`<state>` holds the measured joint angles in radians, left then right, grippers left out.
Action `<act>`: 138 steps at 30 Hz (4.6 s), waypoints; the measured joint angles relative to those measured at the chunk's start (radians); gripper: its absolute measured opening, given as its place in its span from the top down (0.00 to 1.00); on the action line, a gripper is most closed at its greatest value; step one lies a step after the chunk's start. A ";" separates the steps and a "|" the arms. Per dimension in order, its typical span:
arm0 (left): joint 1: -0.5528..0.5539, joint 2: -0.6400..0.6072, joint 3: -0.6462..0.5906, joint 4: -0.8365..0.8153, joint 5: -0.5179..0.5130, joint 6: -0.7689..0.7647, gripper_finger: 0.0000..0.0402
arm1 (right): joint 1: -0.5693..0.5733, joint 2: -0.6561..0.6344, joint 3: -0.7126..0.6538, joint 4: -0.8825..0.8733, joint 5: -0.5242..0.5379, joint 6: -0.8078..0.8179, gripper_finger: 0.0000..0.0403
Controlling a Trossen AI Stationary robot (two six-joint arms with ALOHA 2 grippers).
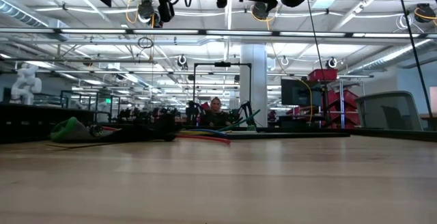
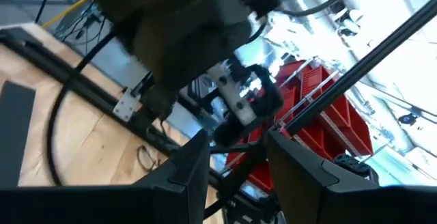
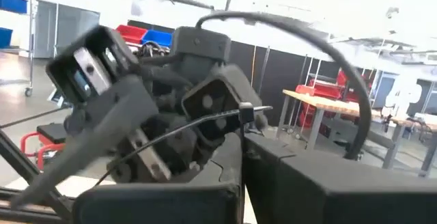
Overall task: Ziptie cables
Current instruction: Wrap the cable wires with the black zip tie
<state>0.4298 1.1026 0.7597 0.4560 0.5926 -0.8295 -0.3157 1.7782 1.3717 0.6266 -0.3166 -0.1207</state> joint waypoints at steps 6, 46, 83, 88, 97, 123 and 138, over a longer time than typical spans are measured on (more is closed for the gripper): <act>0.001 -0.006 0.000 0.048 -0.002 -0.024 0.65 | -0.001 0.000 0.000 -0.033 -0.001 -0.011 1.00; -0.074 -0.148 0.003 -0.565 -0.248 1.124 0.65 | -0.123 -0.184 -0.002 -0.219 -0.103 0.367 1.00; -0.513 -0.112 0.002 -0.453 -0.881 2.362 0.65 | -0.036 -0.072 -0.010 -0.123 0.136 1.295 1.00; -0.537 -0.112 0.002 -0.440 -0.905 2.357 0.65 | -0.035 -0.072 -0.010 -0.137 0.142 1.240 1.00; -0.537 -0.112 0.002 -0.446 -1.091 2.356 0.65 | -0.045 -0.076 -0.010 -0.123 0.127 1.161 1.00; -0.558 -0.088 0.002 -0.450 -0.815 2.354 0.65 | -0.017 -0.077 -0.009 -0.053 0.133 1.238 1.00; -0.568 -0.088 0.002 -0.514 -0.825 2.350 0.97 | -0.018 -0.077 -0.009 -0.056 0.127 1.235 1.00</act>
<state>-0.1387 1.0142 0.7620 -0.0575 -0.2325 1.5204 -0.3340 1.7016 1.3624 0.5709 -0.1898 1.1145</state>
